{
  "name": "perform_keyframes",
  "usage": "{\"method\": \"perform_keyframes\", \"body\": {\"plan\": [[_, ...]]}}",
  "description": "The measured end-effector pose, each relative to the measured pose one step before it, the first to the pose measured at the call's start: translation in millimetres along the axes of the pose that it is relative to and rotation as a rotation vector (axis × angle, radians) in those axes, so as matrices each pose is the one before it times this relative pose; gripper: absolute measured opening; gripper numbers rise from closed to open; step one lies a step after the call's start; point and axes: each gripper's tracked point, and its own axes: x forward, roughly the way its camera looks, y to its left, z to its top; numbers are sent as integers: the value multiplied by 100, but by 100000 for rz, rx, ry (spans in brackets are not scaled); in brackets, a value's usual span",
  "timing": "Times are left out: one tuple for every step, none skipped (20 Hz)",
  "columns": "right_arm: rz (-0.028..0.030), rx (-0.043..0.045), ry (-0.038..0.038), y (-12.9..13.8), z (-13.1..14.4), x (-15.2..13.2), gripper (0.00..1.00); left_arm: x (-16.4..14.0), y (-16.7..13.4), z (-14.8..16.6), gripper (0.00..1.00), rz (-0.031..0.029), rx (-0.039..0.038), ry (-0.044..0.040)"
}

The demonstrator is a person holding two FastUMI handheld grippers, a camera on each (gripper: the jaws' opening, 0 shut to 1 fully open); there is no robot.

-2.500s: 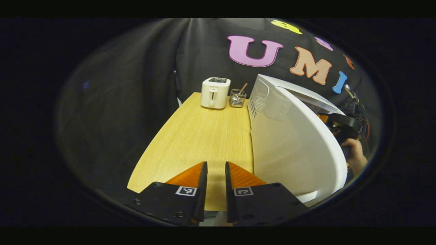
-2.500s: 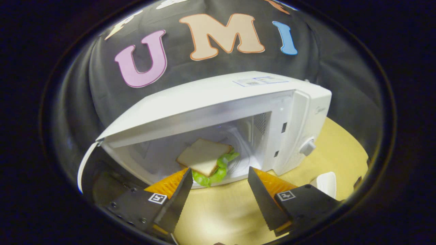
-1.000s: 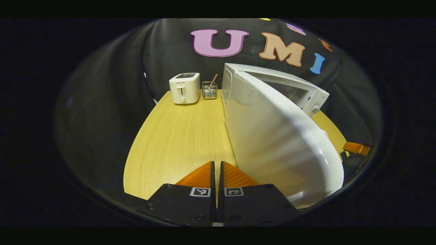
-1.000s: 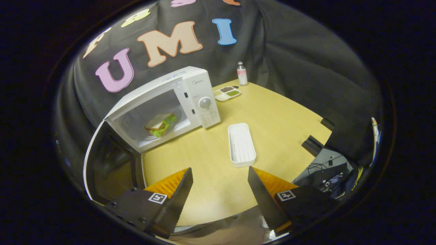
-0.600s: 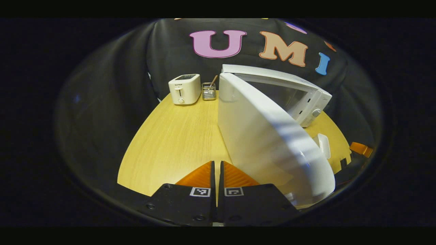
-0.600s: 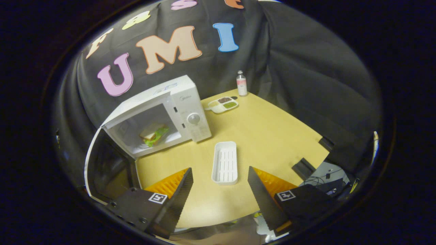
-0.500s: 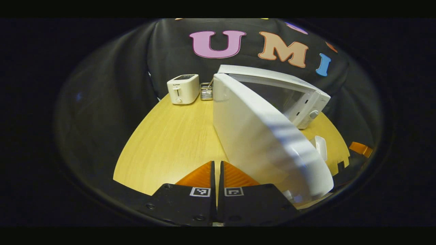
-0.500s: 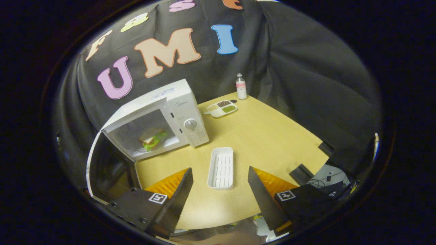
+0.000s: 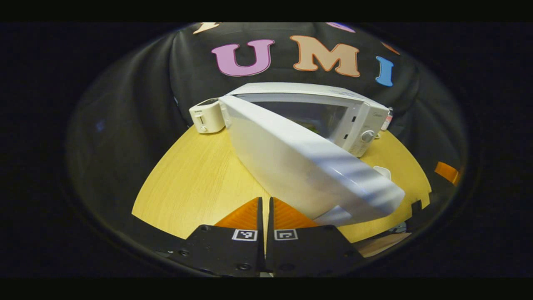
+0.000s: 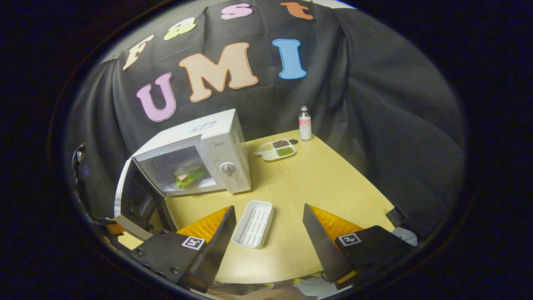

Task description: Open the microwave oven with the left hand, put the food in, and close the microwave oven.

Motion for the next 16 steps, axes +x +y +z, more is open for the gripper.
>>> {"method": "perform_keyframes", "body": {"plan": [[1692, -658, 399, 100, -33, 117, 100, 100, -816, 424, 1, 67, 133, -1101], [1397, -850, 357, -27, -67, 37, 100, 123, -659, 595, 1, 344, -295, -1922], [1287, -842, 435, 33, -225, 76, 100, 201, -688, 439, 0, 166, -489, -1471], [918, -863, 174, -40, -34, -115, 100, 119, -605, 290, 0, 229, -587, -676], [480, -907, -398, -174, 144, -167, 100, 245, -562, 269, 1, 62, -687, -784], [204, -539, -1021, -182, 367, -182, 100, 256, -448, 209, 1, 22, -693, -378], [90, -123, -1328, -160, 287, -74, 99, 334, -568, 191, 1, -343, -431, 116], [397, 511, -1141, -145, 335, -71, 99, 302, -400, 212, 1, -322, -361, 137], [712, 980, -1130, -39, 312, -87, 99, 373, -354, 407, 1, -97, -404, -480], [739, 996, -1305, -7, 410, 32, 99, 278, -291, 523, 1, -135, -492, -757], [455, 1197, -1333, -92, 456, 106, 99, 201, -454, 397, 1, -511, -412, -509], [35, 1067, -1112, -161, 306, 42, 99, 305, -487, 409, 1, -896, -157, -321], [-372, 807, -617, -200, 157, 155, 100, 279, -558, 508, 1, -981, 134, -748], [-298, 660, -320, -121, 159, 215, 100, 267, -468, 491, 1, -831, 545, -853], [-325, 357, -74, -135, 73, 66, 99, 418, -241, 405, 1, 116, 852, -927], [-147, 453, -358, -87, 203, 65, 99, 447, -530, 378, 0, -1186, 743, -792]]}}
